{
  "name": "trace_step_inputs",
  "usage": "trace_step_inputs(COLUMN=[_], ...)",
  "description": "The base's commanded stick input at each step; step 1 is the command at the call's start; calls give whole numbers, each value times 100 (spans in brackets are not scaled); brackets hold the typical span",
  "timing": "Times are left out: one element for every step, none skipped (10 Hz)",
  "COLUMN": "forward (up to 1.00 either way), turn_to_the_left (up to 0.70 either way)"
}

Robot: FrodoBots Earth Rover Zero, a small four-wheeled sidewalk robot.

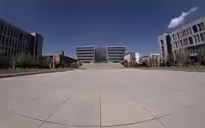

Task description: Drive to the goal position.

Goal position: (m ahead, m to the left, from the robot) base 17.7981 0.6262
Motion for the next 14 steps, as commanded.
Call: trace_step_inputs(forward=[70,70,70,70,70,70,70,70,70,70,70,70,70,70], turn_to_the_left=[1,1,1,1,1,2,4,13,23,8,1,1,1,1])
